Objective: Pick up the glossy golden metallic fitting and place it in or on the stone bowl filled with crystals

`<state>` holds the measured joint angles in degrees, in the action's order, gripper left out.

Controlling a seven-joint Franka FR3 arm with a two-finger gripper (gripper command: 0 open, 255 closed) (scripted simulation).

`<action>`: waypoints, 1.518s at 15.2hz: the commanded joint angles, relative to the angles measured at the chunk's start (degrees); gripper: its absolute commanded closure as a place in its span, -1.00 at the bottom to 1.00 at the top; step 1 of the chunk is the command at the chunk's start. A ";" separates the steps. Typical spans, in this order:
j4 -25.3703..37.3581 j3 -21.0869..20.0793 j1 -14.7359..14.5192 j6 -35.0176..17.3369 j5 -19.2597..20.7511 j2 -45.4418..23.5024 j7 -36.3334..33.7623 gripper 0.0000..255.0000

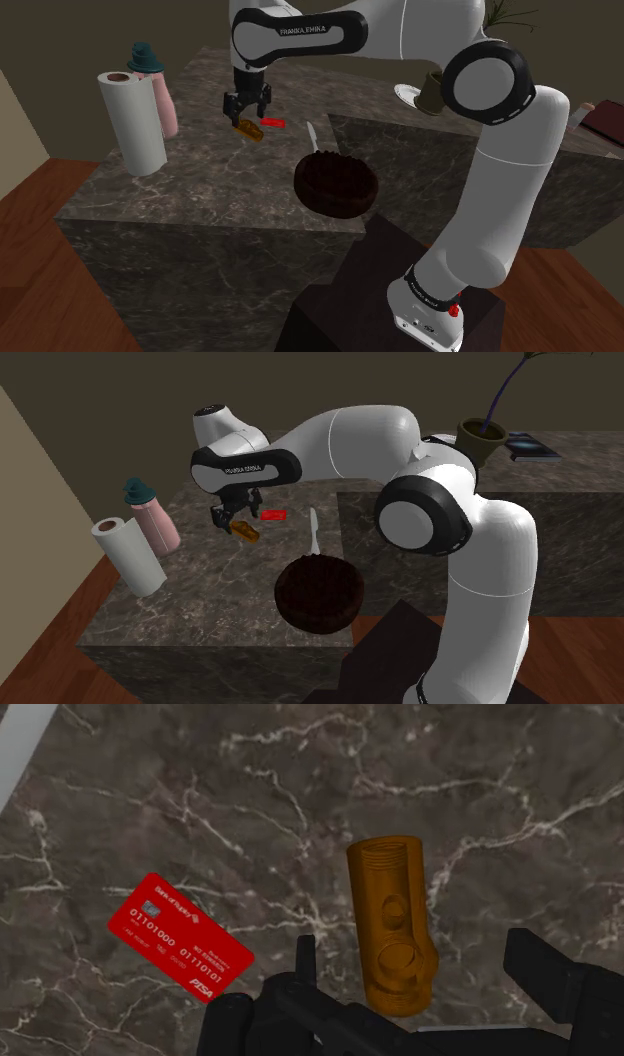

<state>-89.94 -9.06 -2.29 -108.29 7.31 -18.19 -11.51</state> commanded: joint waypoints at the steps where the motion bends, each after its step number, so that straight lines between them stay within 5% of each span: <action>1: -0.95 0.12 0.13 -1.51 0.15 -0.55 0.04 -1.00; 13: -2.86 0.23 0.23 -4.00 0.33 -1.13 -0.09 -1.00; 14: -2.86 0.23 0.23 -4.00 0.33 -1.13 -0.09 1.00; 23: -2.87 0.23 0.23 -4.01 0.33 -1.13 -0.09 1.00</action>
<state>-92.81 -8.84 -2.06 -112.30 7.63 -19.33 -11.60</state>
